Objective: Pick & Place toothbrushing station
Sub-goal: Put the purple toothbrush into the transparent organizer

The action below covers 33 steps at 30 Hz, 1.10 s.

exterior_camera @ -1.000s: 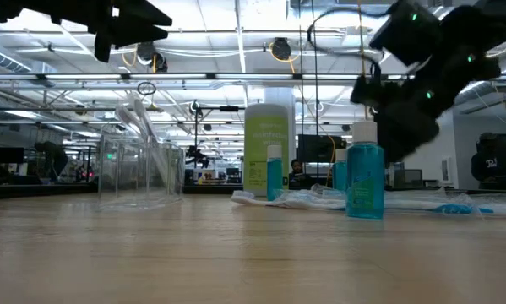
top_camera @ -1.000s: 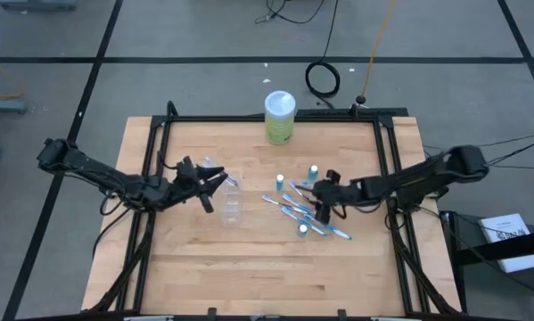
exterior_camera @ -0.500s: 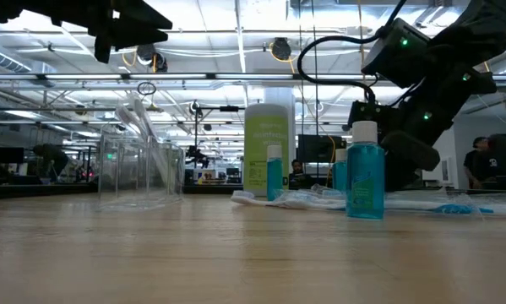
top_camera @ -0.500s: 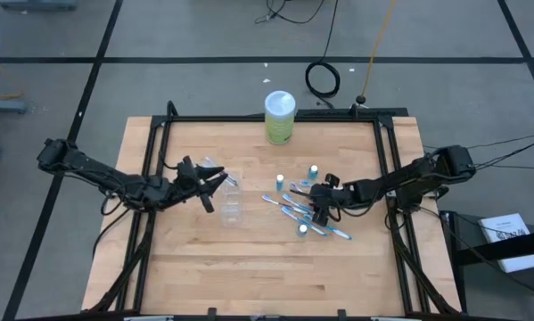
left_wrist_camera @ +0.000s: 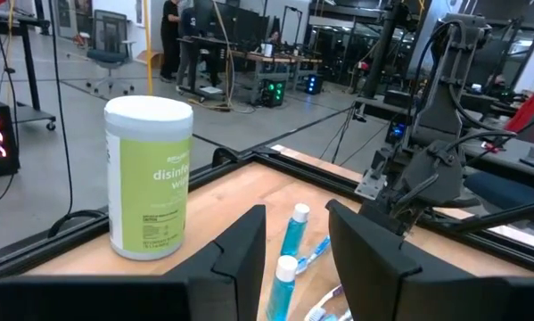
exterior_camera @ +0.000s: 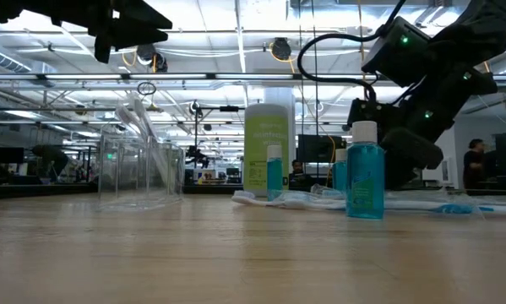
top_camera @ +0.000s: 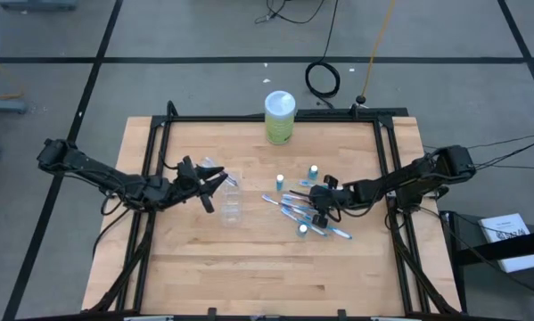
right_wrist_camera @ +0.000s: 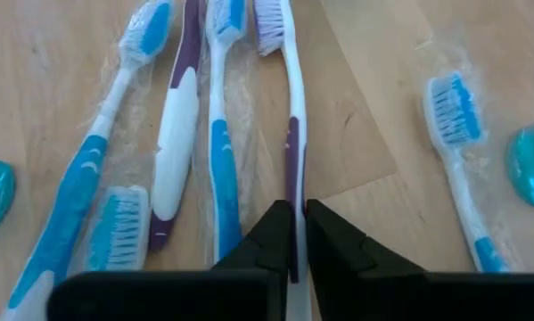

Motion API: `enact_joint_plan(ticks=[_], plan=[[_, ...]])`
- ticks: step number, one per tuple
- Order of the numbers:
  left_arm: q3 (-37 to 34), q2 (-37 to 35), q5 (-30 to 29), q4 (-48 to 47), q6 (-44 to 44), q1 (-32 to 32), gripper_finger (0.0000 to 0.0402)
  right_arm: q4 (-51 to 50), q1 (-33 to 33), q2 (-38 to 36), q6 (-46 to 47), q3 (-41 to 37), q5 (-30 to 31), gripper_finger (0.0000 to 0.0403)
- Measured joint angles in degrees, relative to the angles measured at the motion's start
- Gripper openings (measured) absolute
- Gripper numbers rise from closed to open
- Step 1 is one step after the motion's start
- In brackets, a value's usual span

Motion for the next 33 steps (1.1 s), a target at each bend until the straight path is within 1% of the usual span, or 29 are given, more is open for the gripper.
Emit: enact_joint_plan(ticks=[5, 12, 16, 18, 21, 23, 25, 28, 30, 33], plan=[[0.00, 0.00, 0.00, -0.01, -0.06, 0.00, 0.0129, 1.00, -0.02, -3.36, -2.59, -0.22, -0.48, 0.0012], [-0.02, 0.00, 0.00, -0.03, -0.06, 0.00, 0.0129, 2.73, -0.07, -13.00, -6.11, -0.20, 0.20, 0.0012], [-0.02, 0.00, 0.02, 0.01, -0.15, 0.02, 0.0129, 8.56, -0.07, -18.17, -10.41, -0.20, 0.19, 0.0012], [-0.02, 0.30, 0.39, 0.25, -1.65, 0.12, 0.0129, 11.96, -0.04, -20.07, -12.72, -0.20, 0.18, 0.0012], [-0.02, 1.64, 3.68, 1.03, -2.83, 1.08, 0.0129, 18.84, -0.04, -21.91, -16.37, -0.20, -0.36, 0.0012], [-0.02, 3.14, 5.23, 3.17, -2.89, 1.73, 0.0131, 23.96, -0.07, -22.10, -18.09, -0.17, -3.22, 0.0012], [-0.02, 6.12, 6.01, 7.05, -2.31, 2.34, 0.0141, 28.63, -0.04, -21.42, -19.26, -0.17, -6.69, 0.0012], [-0.04, 11.63, 6.68, 14.24, -0.11, 3.25, 0.0172, 33.24, -0.02, -19.96, -20.48, -0.13, -10.28, 0.0012], [-0.04, 15.68, 9.02, 20.83, 2.19, 4.11, 0.0197, 34.79, -0.02, -18.89, -20.66, -0.13, -10.36, 0.0012], [-0.04, 21.55, 15.06, 30.02, 6.25, 5.33, 0.0229, 36.19, -0.02, -17.91, -21.08, -0.13, -10.29, 0.0012]])
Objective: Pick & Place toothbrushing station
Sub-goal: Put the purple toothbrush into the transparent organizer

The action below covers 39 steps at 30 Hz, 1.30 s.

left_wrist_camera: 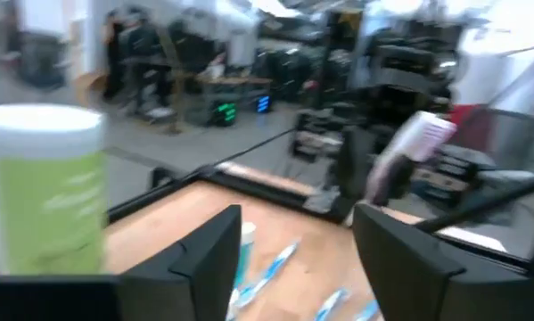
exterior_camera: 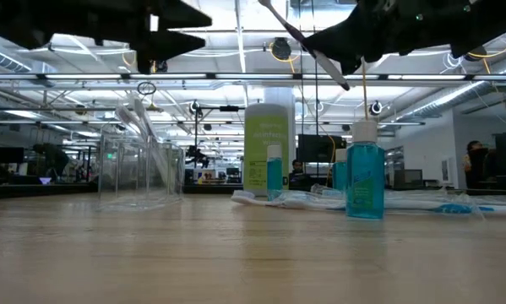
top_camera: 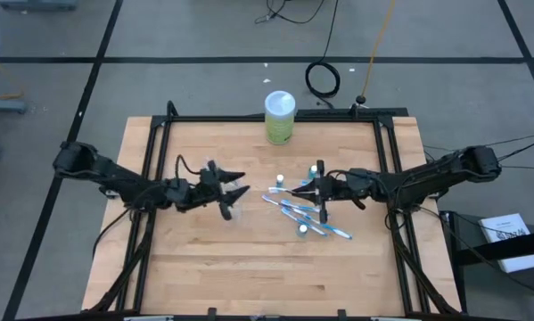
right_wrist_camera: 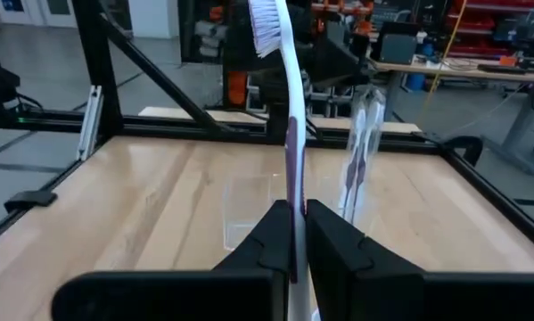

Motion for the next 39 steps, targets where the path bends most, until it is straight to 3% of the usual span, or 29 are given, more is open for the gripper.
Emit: enact_joint_plan(ticks=[6, 10, 17, 25, 31, 39], plan=[[1.27, 8.92, 6.32, 11.85, 1.28, 2.03, 0.0256, 5.45, 0.00, 0.97, -0.22, 0.01, -0.17, 0.0012], [6.69, 13.42, 8.01, 12.34, 2.51, 3.31, 0.0255, 6.56, 0.00, 0.95, -1.11, 0.07, -0.19, 0.0012], [18.23, 21.60, 14.02, 11.77, 12.41, 4.40, 0.0241, 6.56, 0.00, 0.93, -1.66, 0.07, -0.27, 0.0012], [23.78, 24.51, 15.41, 8.74, 15.29, 4.77, 0.0221, 5.83, 0.00, 0.91, -1.95, 0.07, -1.63, 0.0012], [23.78, 24.48, 15.43, 8.46, 15.07, 4.85, 0.0159, 5.47, 0.00, 0.91, -2.16, 0.07, -1.56, 0.0012], [23.74, 24.48, 15.66, 8.42, 15.29, 4.85, 0.0018, 5.76, -0.04, 0.91, -3.00, 0.07, -1.39, 0.0012]])
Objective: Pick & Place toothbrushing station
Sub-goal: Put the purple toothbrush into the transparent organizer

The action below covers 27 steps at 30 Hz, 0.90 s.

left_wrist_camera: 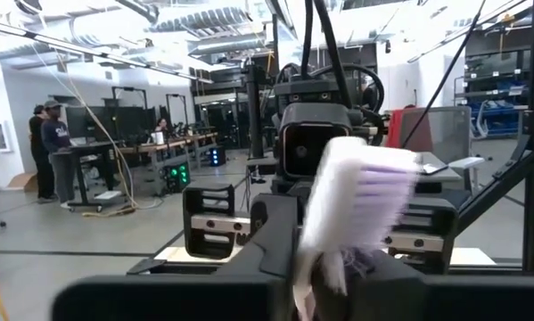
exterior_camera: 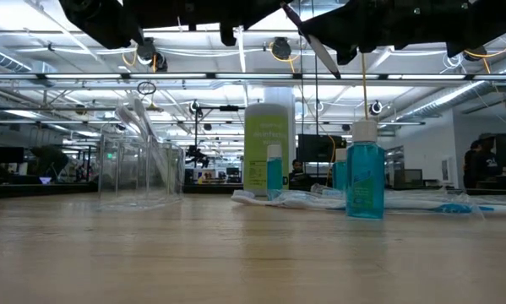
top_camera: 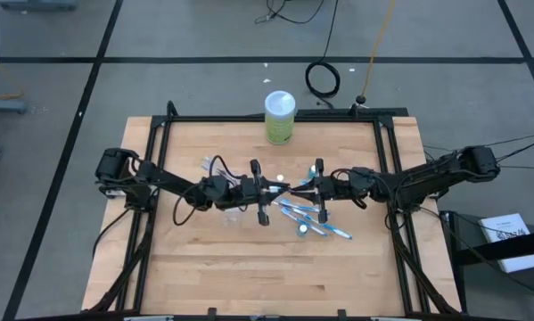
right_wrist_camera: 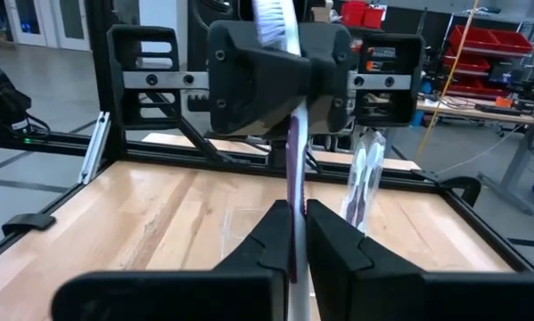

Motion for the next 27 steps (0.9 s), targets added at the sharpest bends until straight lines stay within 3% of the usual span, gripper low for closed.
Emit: enact_joint_plan(ticks=[10, 12, 16, 21, 24, 27], plan=[[-0.02, -1.80, -4.09, -2.48, 1.61, -0.13, 0.0012, -0.82, 0.00, -0.31, 1.45, 0.03, 0.58, 0.0071], [-0.04, -4.54, -8.61, -6.67, 2.21, -0.63, 0.0016, -2.99, -0.05, -1.28, 1.49, 0.11, 1.25, 0.0081], [-0.04, -12.80, -24.82, -20.23, 2.19, -2.38, 0.0019, -12.36, 0.15, -5.20, 1.51, 0.07, 1.05, 0.0096], [-1.08, -23.11, -29.55, -36.52, -3.17, -5.50, 0.0013, -24.99, 0.03, -11.80, 1.57, 0.07, 6.81, 0.0104], [-4.87, -27.64, -36.19, -38.13, -5.73, -7.19, 0.0015, -30.45, 0.06, -15.04, 2.62, 0.07, 9.20, 0.0102], [-10.64, -31.24, -38.88, -37.45, -10.39, -8.22, 0.0012, -33.04, -0.20, -16.95, 4.01, 0.07, 9.34, 0.0098]])
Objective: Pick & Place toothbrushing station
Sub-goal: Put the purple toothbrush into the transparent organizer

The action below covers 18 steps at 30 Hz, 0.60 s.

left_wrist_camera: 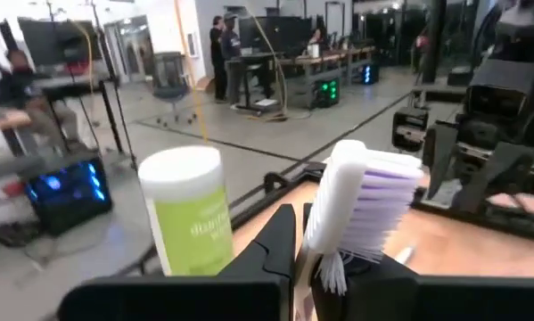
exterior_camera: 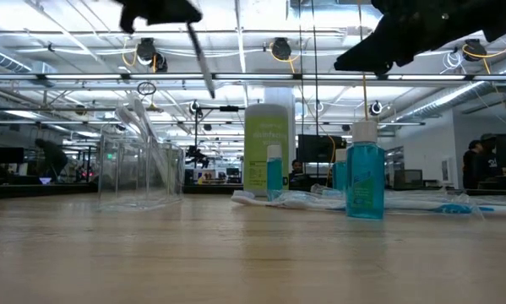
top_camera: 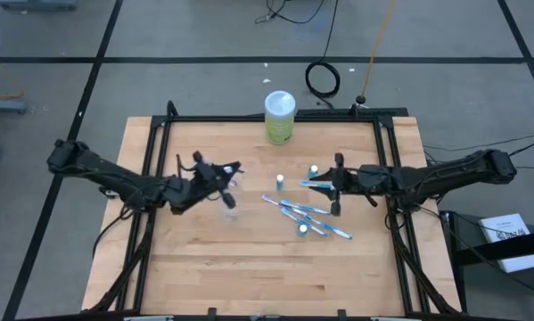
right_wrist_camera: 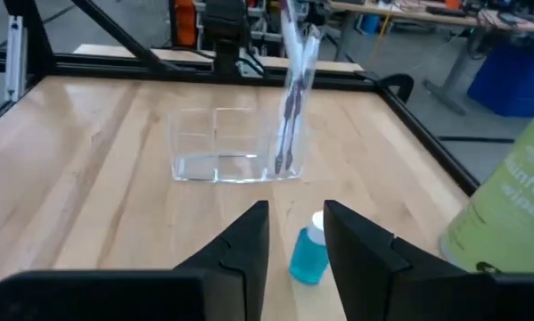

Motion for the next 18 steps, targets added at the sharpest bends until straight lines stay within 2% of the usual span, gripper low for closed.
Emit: enact_joint_plan(ticks=[4, 9, 12, 18], plan=[[-9.17, -2.93, -4.74, 3.48, -8.51, 0.20, 0.0013, -0.04, 0.02, -0.51, 0.36, -0.02, -0.15, 0.0094], [-16.85, -3.11, -8.77, 8.46, -17.53, 0.36, 0.0012, -0.22, 0.02, 0.21, 0.56, -0.04, -0.11, 0.0095], [-18.67, -3.25, -8.87, 11.75, -19.58, 0.22, 0.0012, -0.07, 0.04, 0.68, 0.58, -0.04, -0.11, 0.0095], [-18.93, -3.21, -8.93, 11.86, -20.40, 0.00, 0.0012, -0.18, 0.05, 0.69, 1.81, -0.07, -0.29, 0.0094]])
